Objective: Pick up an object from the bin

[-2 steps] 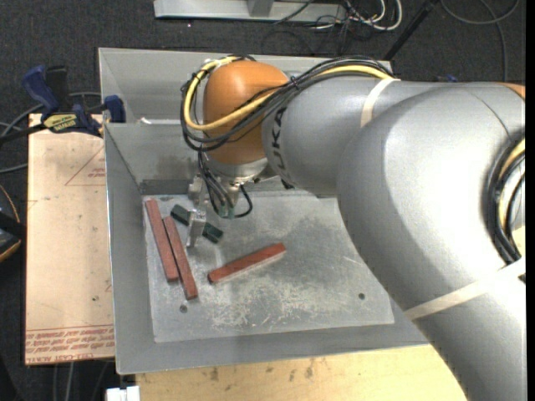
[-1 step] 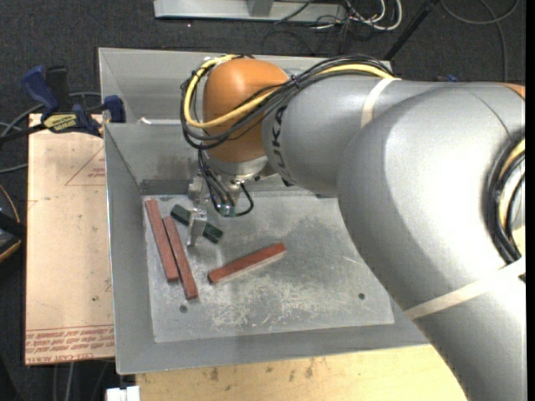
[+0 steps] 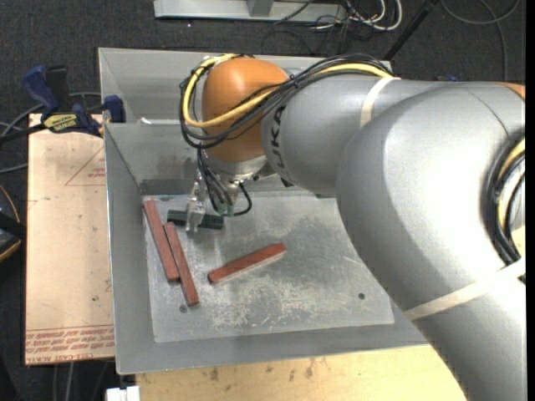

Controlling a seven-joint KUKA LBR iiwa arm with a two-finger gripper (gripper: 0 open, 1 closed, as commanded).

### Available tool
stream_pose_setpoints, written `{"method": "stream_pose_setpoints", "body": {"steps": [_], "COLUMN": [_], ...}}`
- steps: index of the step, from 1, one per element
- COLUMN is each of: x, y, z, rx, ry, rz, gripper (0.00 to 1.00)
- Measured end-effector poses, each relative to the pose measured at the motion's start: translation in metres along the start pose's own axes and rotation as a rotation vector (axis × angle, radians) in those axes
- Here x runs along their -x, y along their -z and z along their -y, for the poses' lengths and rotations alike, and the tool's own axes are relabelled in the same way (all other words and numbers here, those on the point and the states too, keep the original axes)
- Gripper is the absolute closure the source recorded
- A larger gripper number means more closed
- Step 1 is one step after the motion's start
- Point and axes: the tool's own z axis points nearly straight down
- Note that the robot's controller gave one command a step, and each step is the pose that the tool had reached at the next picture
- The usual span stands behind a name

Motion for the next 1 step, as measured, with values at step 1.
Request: {"method": "stream_pose_setpoints", "body": {"steps": [1], "x": [0.0], "y": [0.0], "z": [0.0], "rx": [0.0], "ry": [0.0], "rz": [0.0], "gripper": [1.0]}}
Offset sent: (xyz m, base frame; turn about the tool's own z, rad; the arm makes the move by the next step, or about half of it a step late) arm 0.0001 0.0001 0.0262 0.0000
